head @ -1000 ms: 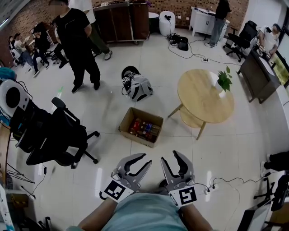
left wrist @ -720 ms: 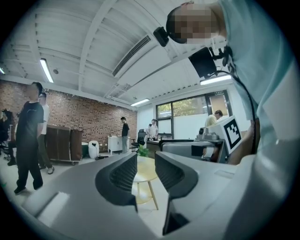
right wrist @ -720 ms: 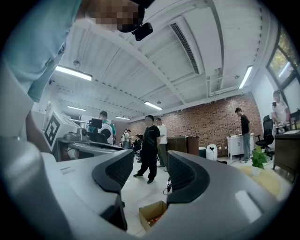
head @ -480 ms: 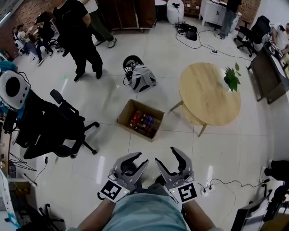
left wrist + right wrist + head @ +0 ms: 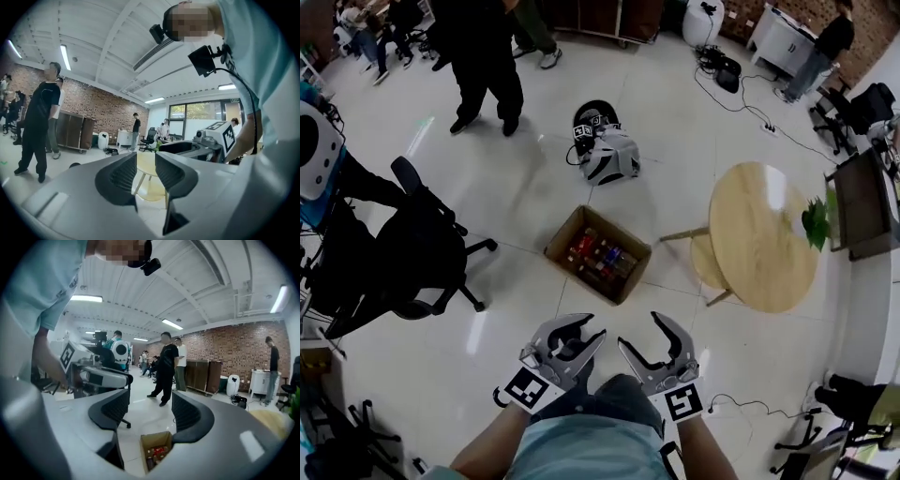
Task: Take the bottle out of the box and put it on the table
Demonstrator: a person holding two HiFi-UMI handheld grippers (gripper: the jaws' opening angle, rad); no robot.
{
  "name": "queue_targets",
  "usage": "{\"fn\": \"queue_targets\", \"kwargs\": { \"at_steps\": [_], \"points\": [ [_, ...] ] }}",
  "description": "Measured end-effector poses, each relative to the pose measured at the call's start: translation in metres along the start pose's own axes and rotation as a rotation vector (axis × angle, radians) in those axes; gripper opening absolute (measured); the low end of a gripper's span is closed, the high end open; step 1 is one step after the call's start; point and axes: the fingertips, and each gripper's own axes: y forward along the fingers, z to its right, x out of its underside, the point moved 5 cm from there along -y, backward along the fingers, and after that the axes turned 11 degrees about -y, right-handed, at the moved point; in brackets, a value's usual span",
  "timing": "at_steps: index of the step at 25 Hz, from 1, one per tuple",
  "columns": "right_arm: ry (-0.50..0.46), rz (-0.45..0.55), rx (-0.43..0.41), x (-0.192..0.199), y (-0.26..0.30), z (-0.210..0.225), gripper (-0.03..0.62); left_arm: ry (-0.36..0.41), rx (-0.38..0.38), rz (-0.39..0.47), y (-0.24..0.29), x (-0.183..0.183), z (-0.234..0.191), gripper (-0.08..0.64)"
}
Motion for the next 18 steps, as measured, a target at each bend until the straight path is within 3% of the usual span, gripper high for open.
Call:
{"fn": "queue_targets", "kwargs": {
  "at_steps": [6,9,13,18],
  "points": [
    [-0.13,-0.221,-0.211,0.078,0.091,0.004,0.311,0.014,-0.055,-0.059,-0.003,0.018,-0.095,0.115],
    [-0.135,-0.281,-0.278,0.126,0.127,0.009,0.311,0.004,-0.109,-0.096,0.002,0.043,-0.131,0.106],
    [-0.088,-0.388,-0.376,0.22,0.176,0.012,0.311,-0.024,-0.195,-0.158,0.022,0.102,-0.182,0.065],
    [-0.055,-0.551,-0.532,0.37,0.228,0.004,0.311,-0.178,-0.34,-0.198,0.047,0.198,-0.24,0.019]
  ]
}}
